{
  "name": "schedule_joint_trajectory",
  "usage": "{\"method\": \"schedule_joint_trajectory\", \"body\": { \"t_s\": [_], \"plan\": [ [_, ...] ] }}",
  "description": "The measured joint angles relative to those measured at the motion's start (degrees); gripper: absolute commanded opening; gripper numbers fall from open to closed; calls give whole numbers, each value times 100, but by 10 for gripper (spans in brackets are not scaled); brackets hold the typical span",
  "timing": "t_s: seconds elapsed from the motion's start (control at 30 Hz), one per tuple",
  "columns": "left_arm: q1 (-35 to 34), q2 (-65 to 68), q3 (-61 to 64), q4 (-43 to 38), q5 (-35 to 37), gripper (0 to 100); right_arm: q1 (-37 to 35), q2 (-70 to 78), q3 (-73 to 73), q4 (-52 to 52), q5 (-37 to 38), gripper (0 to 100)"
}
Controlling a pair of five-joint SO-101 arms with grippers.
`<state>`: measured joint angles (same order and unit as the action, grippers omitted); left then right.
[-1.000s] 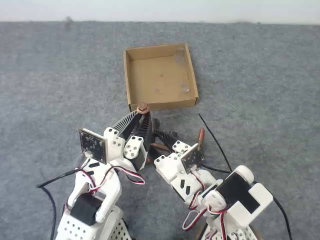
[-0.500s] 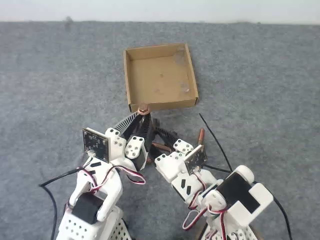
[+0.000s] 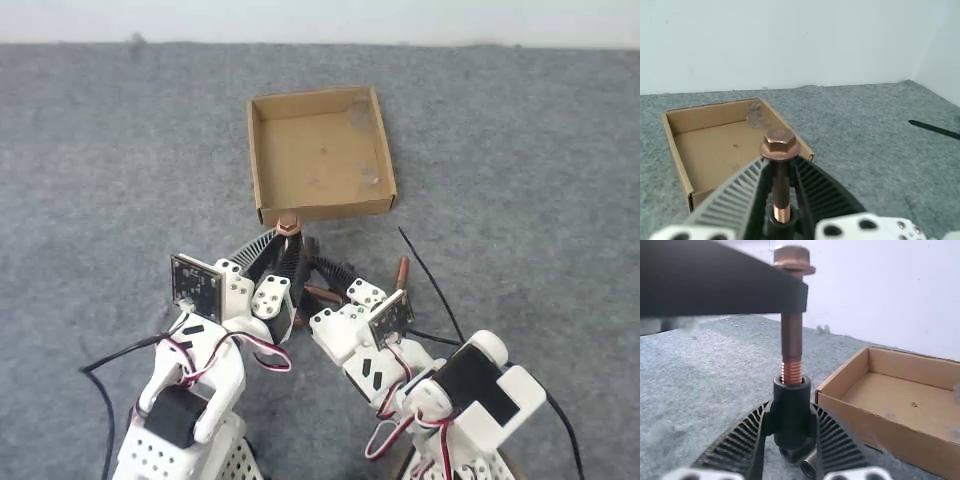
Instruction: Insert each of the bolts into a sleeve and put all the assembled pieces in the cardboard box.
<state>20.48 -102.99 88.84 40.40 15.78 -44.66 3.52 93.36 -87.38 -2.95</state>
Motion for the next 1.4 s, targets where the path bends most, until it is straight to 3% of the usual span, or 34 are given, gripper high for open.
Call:
{"method": "schedule_joint_trajectory", "body": {
  "t_s": [0.4, 1.4],
  "plan": [
    [18, 0, 35, 396, -123, 13, -18, 0, 0, 0, 0, 6],
    [70, 0, 510, 132, -220, 17, 123, 0, 0, 0, 9, 6]
  ]
}}
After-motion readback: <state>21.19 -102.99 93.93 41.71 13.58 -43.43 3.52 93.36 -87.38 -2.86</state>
